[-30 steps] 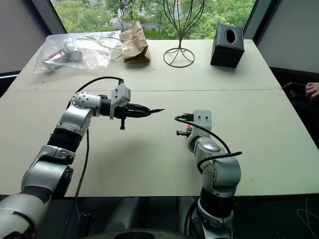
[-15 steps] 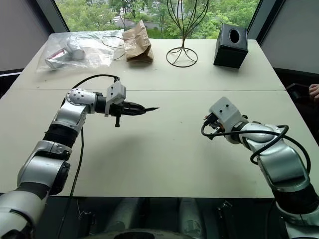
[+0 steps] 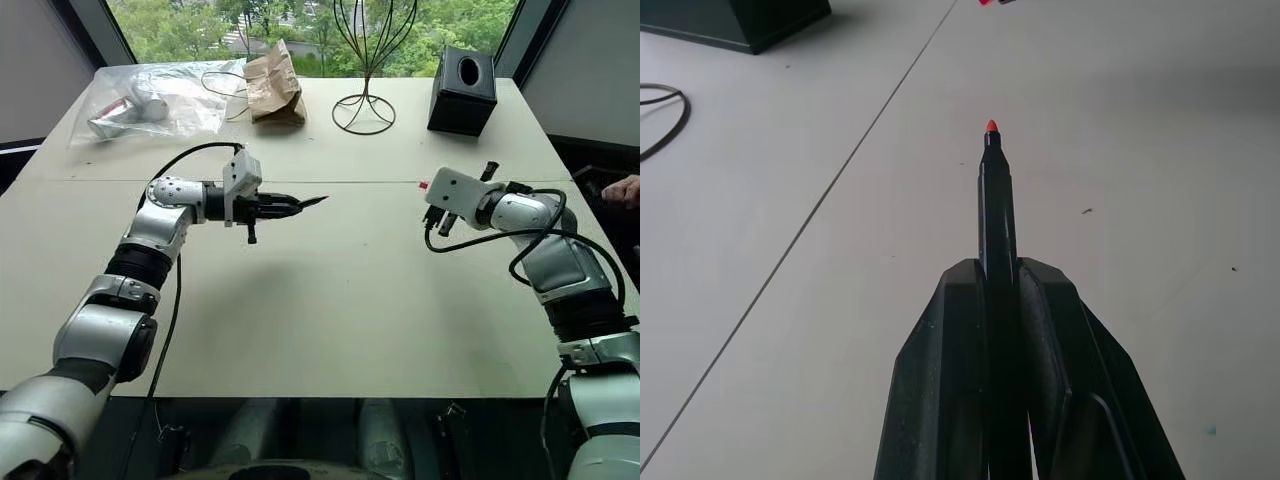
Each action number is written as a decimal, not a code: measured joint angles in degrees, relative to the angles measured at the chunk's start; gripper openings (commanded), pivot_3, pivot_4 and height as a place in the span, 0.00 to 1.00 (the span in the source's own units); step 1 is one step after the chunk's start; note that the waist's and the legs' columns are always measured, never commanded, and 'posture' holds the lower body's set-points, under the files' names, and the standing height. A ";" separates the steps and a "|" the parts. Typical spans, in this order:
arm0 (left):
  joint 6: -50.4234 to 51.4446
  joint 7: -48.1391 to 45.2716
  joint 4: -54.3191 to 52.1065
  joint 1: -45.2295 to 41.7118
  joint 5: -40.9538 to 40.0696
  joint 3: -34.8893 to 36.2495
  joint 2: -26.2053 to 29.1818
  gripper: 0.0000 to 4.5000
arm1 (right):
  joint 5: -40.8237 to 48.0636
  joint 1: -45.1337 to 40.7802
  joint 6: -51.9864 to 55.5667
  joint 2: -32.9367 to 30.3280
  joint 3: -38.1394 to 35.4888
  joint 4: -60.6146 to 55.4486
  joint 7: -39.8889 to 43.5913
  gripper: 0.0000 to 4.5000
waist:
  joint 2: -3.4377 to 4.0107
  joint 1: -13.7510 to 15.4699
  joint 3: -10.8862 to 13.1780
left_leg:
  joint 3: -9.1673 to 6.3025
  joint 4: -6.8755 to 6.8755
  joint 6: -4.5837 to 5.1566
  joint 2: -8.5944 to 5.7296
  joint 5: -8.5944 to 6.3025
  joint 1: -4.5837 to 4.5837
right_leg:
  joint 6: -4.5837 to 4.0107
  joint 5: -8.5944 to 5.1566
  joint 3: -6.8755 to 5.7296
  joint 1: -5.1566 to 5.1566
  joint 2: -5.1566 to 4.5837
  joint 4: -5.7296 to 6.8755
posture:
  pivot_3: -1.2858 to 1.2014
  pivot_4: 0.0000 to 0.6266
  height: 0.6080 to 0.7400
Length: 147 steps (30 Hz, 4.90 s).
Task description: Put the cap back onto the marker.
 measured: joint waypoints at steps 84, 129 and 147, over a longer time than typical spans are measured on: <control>2.58 -3.77 4.52 -4.87 7.58 -2.55 -6.12 0.00 | -19.38 -1.73 -14.63 9.83 4.71 -6.84 3.81 0.00 | 0.00 0.02 0.00 | -0.05 0.17 -0.02 -0.09 0.02 0.05 | -0.02 0.01 0.04 0.03 0.11 0.22 | 0.52 0.24 1.00; 8.95 0.82 3.74 -5.35 10.75 1.08 -8.19 0.00 | -36.03 -1.25 -1.07 18.51 4.77 -12.32 3.38 0.00 | 0.00 -0.05 0.00 | -0.01 0.18 -0.08 -0.09 0.05 0.07 | -0.03 0.02 0.06 0.01 0.16 0.28 | 0.52 0.24 1.00; 1.95 2.31 3.75 -5.29 14.68 -0.39 -8.02 0.00 | -37.28 -0.92 -1.08 19.24 4.70 -12.38 4.06 0.00 | 0.00 -0.04 0.00 | 0.00 0.18 -0.10 -0.10 0.06 0.07 | -0.04 0.03 0.06 0.01 0.16 0.29 | 0.52 0.24 1.00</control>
